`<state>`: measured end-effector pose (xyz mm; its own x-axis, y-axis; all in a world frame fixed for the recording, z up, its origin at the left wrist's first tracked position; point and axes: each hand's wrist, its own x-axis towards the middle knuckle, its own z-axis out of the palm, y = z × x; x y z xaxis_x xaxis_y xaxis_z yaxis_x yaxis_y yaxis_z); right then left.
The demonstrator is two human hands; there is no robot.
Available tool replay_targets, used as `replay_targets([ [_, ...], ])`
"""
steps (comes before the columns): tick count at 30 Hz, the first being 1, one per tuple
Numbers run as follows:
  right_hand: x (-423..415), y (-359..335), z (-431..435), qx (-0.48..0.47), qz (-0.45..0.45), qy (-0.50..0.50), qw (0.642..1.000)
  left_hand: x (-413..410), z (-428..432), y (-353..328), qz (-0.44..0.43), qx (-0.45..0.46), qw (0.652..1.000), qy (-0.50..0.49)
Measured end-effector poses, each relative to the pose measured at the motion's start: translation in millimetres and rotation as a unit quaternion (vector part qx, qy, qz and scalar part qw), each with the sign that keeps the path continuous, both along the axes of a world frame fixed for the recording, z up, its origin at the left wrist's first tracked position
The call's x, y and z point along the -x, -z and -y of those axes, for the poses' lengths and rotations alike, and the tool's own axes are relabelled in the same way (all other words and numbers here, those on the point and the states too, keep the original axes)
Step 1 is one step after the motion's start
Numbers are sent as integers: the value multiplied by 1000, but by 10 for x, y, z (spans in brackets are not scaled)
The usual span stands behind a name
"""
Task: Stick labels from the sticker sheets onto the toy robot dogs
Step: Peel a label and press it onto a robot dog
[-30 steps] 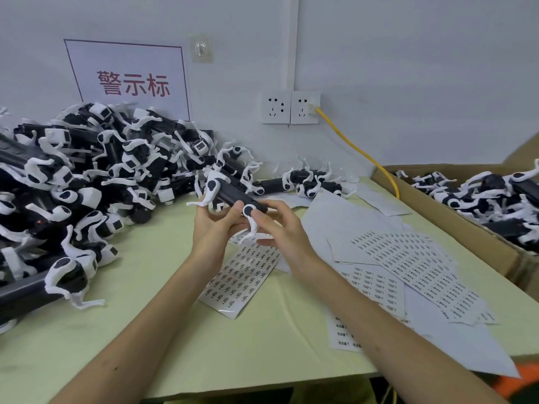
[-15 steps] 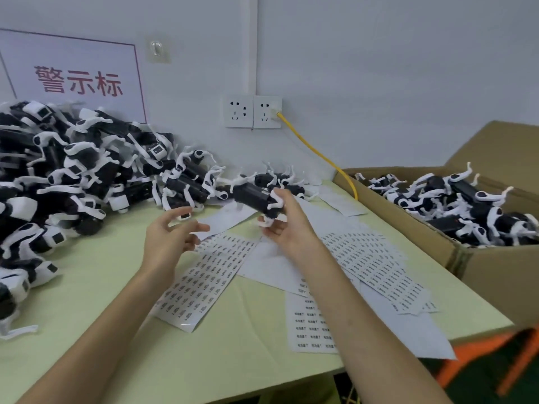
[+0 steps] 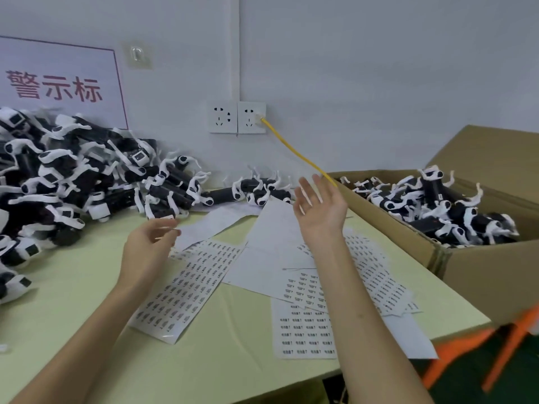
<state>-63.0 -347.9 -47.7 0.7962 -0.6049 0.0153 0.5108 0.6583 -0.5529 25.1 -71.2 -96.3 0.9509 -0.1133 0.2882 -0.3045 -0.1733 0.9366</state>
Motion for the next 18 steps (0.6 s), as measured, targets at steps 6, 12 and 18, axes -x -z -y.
replay_targets([
  [6, -76, 36, -104, 91, -102, 2, 991, -133, -140, 1, 66, -235, 957, -156],
  [12, -103, 56, -230, 88, -77, -43, 992, -352, -589, -52, 27, -267, 903, -336],
  [18, -88, 57, -245, 94, -81, -36, 992, -494, -844, -40, 6, -223, 901, -372],
])
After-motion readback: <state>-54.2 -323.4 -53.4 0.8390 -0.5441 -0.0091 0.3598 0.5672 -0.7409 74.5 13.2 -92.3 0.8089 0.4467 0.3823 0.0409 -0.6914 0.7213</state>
